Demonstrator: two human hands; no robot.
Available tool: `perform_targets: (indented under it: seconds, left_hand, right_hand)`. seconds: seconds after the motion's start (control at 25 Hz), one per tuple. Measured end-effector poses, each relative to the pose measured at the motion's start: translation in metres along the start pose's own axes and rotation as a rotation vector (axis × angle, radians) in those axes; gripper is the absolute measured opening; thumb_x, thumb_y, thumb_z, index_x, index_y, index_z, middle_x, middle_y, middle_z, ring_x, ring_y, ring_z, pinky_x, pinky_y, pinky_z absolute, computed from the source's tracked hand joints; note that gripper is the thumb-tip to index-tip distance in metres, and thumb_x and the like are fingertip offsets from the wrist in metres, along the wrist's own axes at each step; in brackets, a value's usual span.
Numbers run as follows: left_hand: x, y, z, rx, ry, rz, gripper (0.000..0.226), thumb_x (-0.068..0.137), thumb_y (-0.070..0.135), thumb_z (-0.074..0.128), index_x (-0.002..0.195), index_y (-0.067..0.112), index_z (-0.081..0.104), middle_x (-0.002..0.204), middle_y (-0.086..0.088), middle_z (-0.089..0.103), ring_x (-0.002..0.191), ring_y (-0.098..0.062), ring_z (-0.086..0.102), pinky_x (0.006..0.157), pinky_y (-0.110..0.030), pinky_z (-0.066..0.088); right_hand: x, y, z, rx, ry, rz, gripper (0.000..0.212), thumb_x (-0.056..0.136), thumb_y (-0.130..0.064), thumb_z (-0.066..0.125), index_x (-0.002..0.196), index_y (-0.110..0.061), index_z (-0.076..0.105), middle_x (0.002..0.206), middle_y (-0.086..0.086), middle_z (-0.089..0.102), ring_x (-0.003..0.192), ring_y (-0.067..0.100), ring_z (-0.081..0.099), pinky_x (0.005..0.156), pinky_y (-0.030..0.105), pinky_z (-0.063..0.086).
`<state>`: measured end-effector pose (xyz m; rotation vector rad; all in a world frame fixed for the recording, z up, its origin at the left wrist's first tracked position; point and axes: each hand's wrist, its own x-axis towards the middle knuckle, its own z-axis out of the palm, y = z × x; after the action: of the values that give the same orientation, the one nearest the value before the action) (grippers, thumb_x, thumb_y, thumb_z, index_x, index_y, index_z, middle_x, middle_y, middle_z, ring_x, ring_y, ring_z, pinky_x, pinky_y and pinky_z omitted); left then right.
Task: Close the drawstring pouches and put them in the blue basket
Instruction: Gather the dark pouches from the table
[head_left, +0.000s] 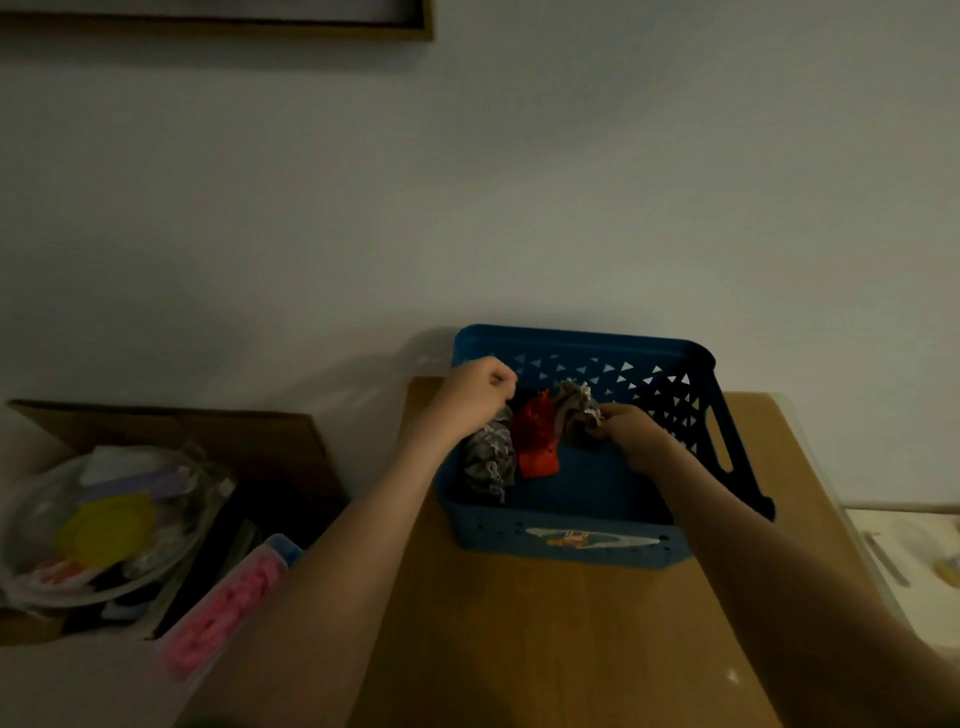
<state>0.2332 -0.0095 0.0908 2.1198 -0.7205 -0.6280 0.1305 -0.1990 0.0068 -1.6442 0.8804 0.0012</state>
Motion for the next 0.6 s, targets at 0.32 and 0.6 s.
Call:
perform_targets:
  seconds: [0.32, 0.6]
  left_hand:
    - [0.133, -0.025, 0.080, 0.040, -0.347, -0.484, 0.029, 0.094, 0.000, 0.045, 0.119, -0.002, 0.058, 0.121, -0.023, 0.059, 0.110, -0.031, 0.060, 0.094, -0.038, 0.049]
    - [0.172, -0.055, 0.106, 0.017, -0.404, -0.484, 0.016, 0.094, -0.002, 0.045, 0.097, 0.007, 0.058, 0.090, -0.010, 0.057, 0.093, -0.023, 0.058, 0.085, -0.033, 0.050]
  right_hand:
    - [0.112, 0.052, -0.004, -0.361, 0.010, 0.205, 0.024, 0.091, -0.003, 0.055, 0.111, 0.008, 0.062, 0.112, 0.022, 0.064, 0.095, 0.031, 0.061, 0.086, 0.038, 0.052]
    - [0.156, 0.082, 0.003, -0.506, 0.003, 0.241, 0.029, 0.091, -0.021, 0.058, 0.111, -0.001, 0.066, 0.110, 0.019, 0.067, 0.098, 0.030, 0.064, 0.076, 0.031, 0.049]
